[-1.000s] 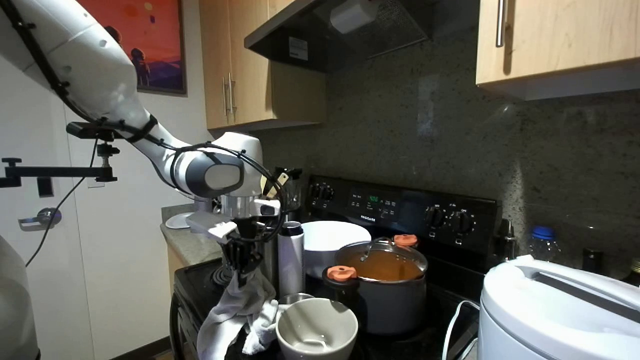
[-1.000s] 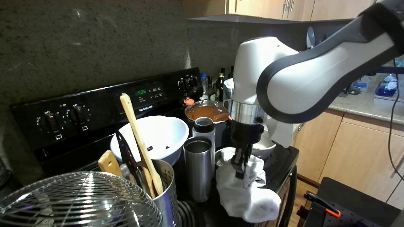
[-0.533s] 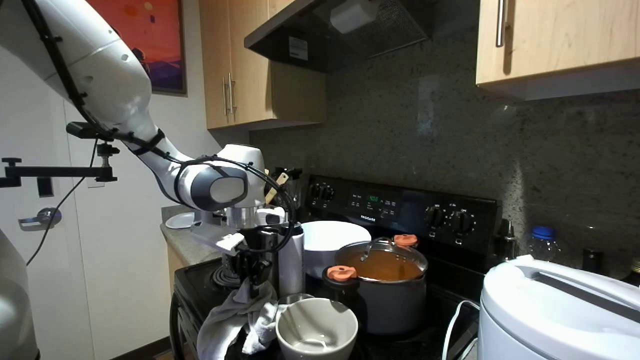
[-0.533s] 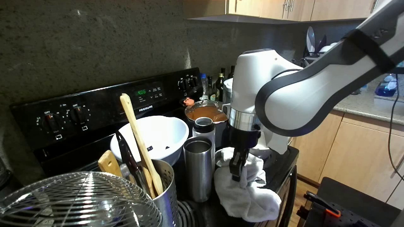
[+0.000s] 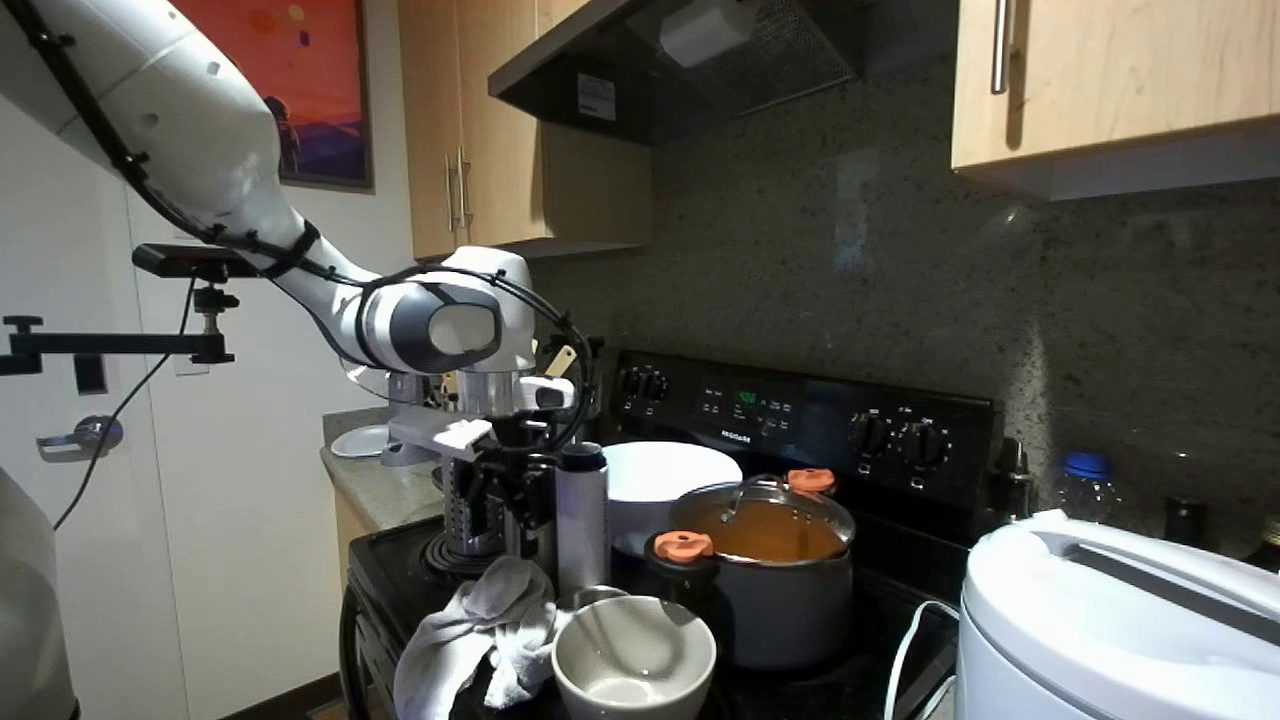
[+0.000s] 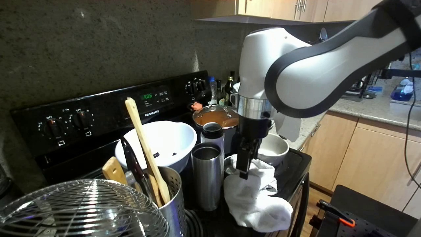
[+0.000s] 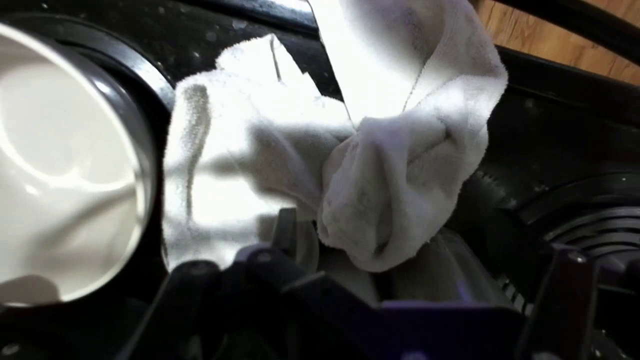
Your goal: Use the white cloth to wipe the white bowl on the bottom right of the stove
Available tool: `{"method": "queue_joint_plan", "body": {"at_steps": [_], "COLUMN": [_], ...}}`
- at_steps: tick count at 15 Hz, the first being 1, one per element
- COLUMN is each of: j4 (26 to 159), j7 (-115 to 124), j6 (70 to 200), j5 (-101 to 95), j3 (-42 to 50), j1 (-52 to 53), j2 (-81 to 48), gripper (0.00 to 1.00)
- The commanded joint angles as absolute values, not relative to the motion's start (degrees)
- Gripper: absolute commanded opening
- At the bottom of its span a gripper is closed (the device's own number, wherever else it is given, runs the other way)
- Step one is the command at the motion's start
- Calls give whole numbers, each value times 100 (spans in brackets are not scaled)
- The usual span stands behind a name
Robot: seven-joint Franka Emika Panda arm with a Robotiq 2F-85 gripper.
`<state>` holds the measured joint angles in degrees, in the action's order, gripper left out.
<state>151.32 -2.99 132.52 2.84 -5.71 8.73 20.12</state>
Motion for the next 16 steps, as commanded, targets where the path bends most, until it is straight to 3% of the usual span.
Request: {"method": "queue_joint_plan", "body": {"at_steps": [1,9,16], "j4": [14714,13646,13444], "j7": [-205,-48,42], "j6": [12182,10996,11085], "j5": [174,-284,-192], "j3": [-542,-392,-268], "j1": [764,345,249], "j2": [2408,3197,3439], "gripper": [100,100,100]}}
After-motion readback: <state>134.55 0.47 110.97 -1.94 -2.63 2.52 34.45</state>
